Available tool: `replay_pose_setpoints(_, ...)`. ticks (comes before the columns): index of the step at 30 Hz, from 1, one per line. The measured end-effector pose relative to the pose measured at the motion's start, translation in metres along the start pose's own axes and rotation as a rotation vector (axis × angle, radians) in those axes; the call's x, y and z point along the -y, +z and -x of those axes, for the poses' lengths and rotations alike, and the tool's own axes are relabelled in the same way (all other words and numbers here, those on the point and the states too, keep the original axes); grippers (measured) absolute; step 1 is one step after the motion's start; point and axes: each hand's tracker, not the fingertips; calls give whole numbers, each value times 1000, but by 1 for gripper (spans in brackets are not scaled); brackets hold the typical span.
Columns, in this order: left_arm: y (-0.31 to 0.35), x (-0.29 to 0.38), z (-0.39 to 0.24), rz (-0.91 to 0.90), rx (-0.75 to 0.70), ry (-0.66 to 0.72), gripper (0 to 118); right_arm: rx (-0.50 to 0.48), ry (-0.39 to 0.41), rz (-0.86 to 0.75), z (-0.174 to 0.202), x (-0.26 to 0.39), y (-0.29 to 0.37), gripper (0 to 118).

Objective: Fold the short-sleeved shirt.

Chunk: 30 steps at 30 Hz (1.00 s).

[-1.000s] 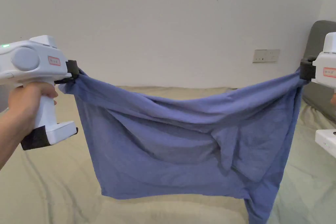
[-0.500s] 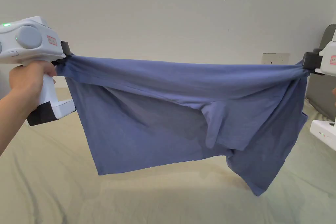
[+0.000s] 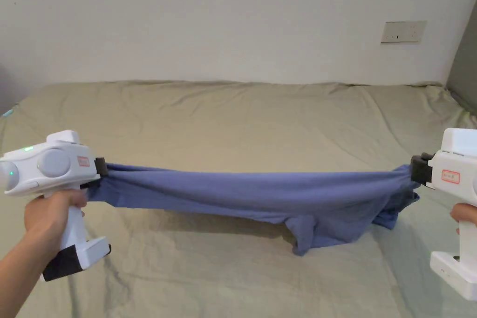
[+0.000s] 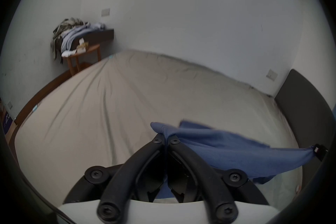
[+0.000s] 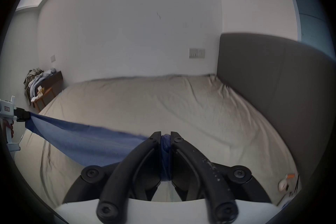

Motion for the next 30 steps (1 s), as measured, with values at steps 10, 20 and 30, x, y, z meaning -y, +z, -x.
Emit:
replay_pose_setpoints(10, 64, 154, 66, 189, 12, -10, 1, -33, -81, 160, -27, 149, 78, 11)
replay_pose_setpoints(20, 160, 253, 115, 268, 26, -24, 1, -44, -134, 213, -55, 235, 190, 11)
replay_pose_setpoints(30, 161, 321, 134, 425, -21, -22, 1, 27, -54, 482, -51, 328, 185, 12)
